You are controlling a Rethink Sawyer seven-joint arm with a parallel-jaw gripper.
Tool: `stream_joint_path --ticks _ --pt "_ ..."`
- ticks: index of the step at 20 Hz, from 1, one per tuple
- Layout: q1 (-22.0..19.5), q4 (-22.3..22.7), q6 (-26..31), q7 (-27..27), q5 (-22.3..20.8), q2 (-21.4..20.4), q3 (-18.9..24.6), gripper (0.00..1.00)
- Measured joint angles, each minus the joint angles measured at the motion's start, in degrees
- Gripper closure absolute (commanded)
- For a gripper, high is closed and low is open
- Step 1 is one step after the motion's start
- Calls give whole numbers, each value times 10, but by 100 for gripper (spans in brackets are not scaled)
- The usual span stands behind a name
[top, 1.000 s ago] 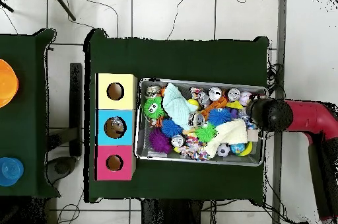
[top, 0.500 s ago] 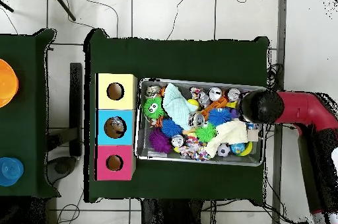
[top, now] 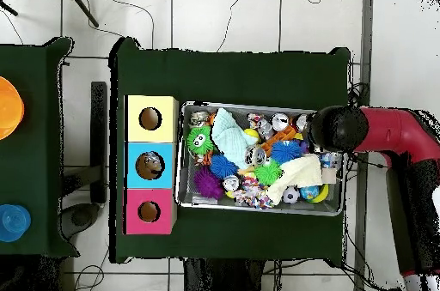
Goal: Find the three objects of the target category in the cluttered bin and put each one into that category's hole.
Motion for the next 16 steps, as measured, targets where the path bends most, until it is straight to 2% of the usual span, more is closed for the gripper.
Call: stream_joint_path --ticks 9,16 --pt "-13 -3 0 0 -3 3 0 0" --pt "-21 -12 0 0 -5 22 -4 0"
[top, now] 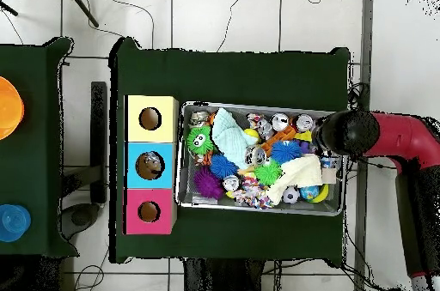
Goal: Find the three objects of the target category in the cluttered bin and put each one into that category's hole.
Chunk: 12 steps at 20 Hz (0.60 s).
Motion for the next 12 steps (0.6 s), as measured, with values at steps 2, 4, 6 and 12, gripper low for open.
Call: stream_joint_path --ticks 2,4,6,12 --pt "0 -2 0 0 -2 7 -2 0" --pt "-1 -2 0 0 -4 12 -2 0" --pt "-4 -2 0 0 -5 20 -2 0" --pt "-9 -2 0 0 -8 33 -3 0"
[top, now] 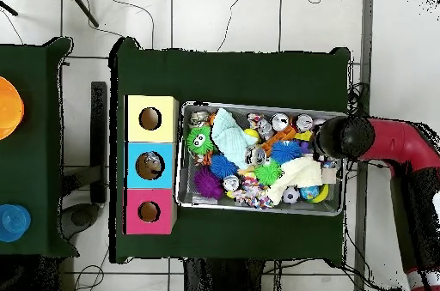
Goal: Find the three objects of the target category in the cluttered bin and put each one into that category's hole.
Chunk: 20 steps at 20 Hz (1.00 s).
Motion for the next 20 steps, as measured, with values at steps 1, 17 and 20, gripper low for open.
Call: stream_joint_path --ticks 1,17,20 --pt "-1 0 0 0 -2 3 0 0" --pt "-16 0 -57 0 -25 9 0 0" --pt "-22 0 -67 0 -25 9 0 0"
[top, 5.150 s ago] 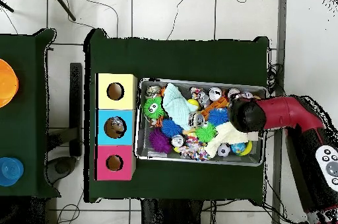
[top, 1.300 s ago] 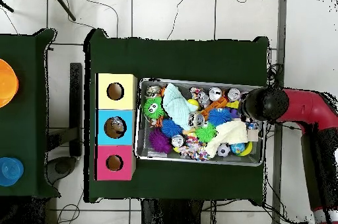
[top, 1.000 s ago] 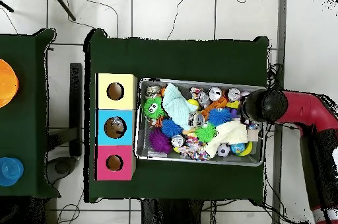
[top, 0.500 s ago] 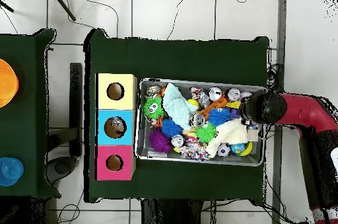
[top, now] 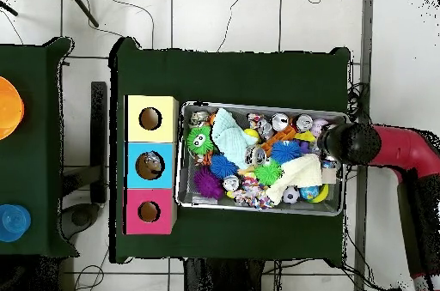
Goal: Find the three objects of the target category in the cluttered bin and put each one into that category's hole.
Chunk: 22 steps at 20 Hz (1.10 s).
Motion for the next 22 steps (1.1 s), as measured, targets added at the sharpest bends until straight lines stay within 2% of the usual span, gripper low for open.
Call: stream_joint_path --ticks 11,22 --pt "-1 0 -9 0 -2 -2 -2 0" --pt "22 -1 -9 0 -2 11 -15 0"
